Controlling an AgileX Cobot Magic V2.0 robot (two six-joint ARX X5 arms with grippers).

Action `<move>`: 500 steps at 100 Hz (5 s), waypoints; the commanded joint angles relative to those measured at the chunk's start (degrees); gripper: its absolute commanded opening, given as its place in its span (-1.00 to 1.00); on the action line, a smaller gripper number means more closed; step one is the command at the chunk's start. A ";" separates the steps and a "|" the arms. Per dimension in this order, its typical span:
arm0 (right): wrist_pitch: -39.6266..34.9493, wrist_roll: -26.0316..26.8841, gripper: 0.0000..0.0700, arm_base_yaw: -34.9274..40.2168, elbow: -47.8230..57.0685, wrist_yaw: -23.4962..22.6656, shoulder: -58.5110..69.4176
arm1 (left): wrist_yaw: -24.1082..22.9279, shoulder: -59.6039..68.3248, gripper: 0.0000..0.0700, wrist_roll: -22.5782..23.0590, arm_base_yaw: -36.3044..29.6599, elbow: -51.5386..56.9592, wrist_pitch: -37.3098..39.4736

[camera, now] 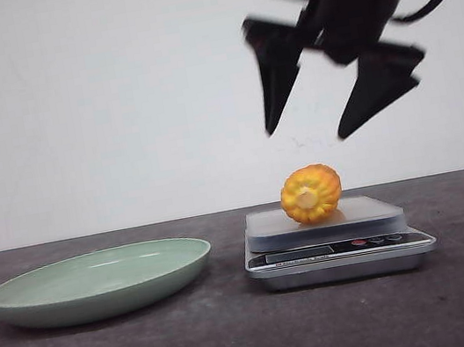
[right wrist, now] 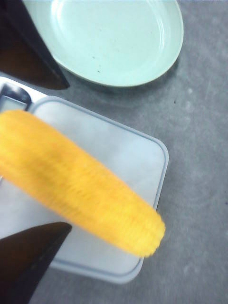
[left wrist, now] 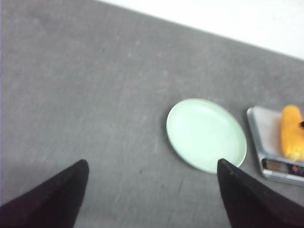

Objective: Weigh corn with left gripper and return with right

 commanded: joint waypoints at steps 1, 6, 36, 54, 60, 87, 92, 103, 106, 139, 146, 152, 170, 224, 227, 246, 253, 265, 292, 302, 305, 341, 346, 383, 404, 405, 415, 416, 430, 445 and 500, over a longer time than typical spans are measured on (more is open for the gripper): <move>-0.20 1.20 0.61 0.35 2.14 0.83 2.36 | -0.35 0.07 0.44 1.42 -0.17 0.72 0.74; -0.11 1.33 0.60 0.33 2.54 1.11 3.50 | -0.33 0.07 0.44 1.46 -0.15 0.72 0.66; -0.68 1.84 0.44 -0.17 2.62 2.21 7.56 | -0.33 0.07 0.44 1.97 -0.17 0.72 0.31; -1.84 2.49 -0.29 -0.13 2.62 2.03 7.56 | -0.35 0.07 0.44 2.84 -0.15 0.72 0.35; -2.38 3.04 -0.55 -0.13 2.62 2.08 7.56 | -0.37 0.07 0.44 2.97 -0.15 0.72 0.31; -2.49 3.08 -1.00 -0.02 2.62 3.39 7.34 | -0.37 0.07 0.44 3.26 -0.15 0.72 0.57; -2.64 2.97 -1.00 -0.02 2.64 3.72 6.62 | -0.35 0.07 0.44 3.30 -0.15 0.72 0.55; -4.15 1.14 -1.00 -0.02 2.69 3.58 3.19 | -0.37 0.07 0.44 3.39 -0.15 0.72 0.55; -4.76 0.28 -1.00 -0.02 2.69 3.65 1.79 | -0.35 0.07 0.44 3.39 -0.15 0.72 0.55; -11.17 -1.64 -1.00 2.93 9.68 -2.14 -10.36 | -0.35 0.07 0.44 3.26 -0.15 0.72 0.98; -13.42 -1.66 -1.00 4.98 13.40 -2.25 -9.79 | -0.35 0.07 0.44 3.23 -0.15 0.72 1.01; -13.73 -1.49 -1.00 7.28 16.28 -2.14 -8.68 | -0.35 0.07 0.44 3.23 -0.15 0.72 1.03; -13.70 -0.17 -1.00 12.31 24.90 -0.76 -2.25 | -0.35 0.07 0.44 3.19 -0.15 0.72 1.14; -11.98 5.29 -1.00 17.20 36.74 -1.73 25.16 | -0.37 0.09 0.44 3.19 -0.15 0.72 1.36; -11.65 5.49 -1.00 17.29 36.74 -1.75 26.27 | -0.37 0.09 0.44 3.19 -0.15 0.72 1.36; -10.21 6.60 -1.00 18.08 36.74 -1.86 31.04 | -0.35 0.09 0.44 3.19 -0.15 0.72 1.29; -10.16 7.21 -1.00 18.21 36.74 -1.90 32.06 | -0.37 0.09 0.44 3.21 -0.15 0.72 1.03; -10.01 7.43 -1.00 18.45 36.72 -1.90 33.90 | -0.35 0.09 0.44 3.19 -0.15 0.72 0.70; -10.51 7.58 -0.82 18.47 36.72 -2.27 35.85 | -0.35 0.07 0.44 3.23 -0.15 0.72 0.70; -9.99 7.56 0.04 18.53 36.72 -2.27 35.85 | -0.35 0.09 0.44 3.26 -0.15 0.70 0.57; -9.77 7.54 0.24 18.53 36.72 -2.25 35.85 | -0.35 0.09 0.44 3.23 -0.15 0.72 0.57; -10.58 2.27 0.37 16.87 36.76 -2.29 29.07 | -0.81 0.09 0.44 3.39 -0.15 0.70 0.28; -11.32 0.98 0.37 15.91 36.76 -2.29 26.47 | -0.81 0.09 0.44 3.39 -0.15 0.70 0.22; -25.38 -8.55 0.37 4.07 36.76 0.72 -0.11 | -0.79 0.09 0.44 3.67 -0.15 0.59 0.74; -36.00 -10.80 0.37 -2.23 36.74 2.93 -16.92 | -0.79 0.09 0.44 4.46 -0.15 -0.24 1.92; -36.44 -10.88 0.37 -2.45 36.74 3.28 -17.73 | -0.79 0.09 0.44 4.46 -0.17 -0.31 2.14; -41.46 -10.01 0.37 -3.98 36.72 6.23 -25.55 | -0.33 0.09 0.44 4.44 -0.15 -1.27 4.13; -41.97 -9.94 0.37 -4.04 36.70 6.47 -26.36 | -0.11 0.09 0.44 4.44 -0.15 -1.40 4.26; -48.83 -9.49 0.37 -4.20 36.57 11.58 -36.59 | 1.90 0.09 0.44 4.28 -0.15 -4.35 5.75; -54.05 -7.63 0.37 -4.22 35.08 13.07 -46.60 | 3.65 0.09 0.44 4.26 -0.15 -7.96 7.30; -46.84 -6.58 -0.22 -12.33 -0.55 6.03 -80.98 | 4.63 0.09 -0.46 3.39 -0.15 -9.05 13.07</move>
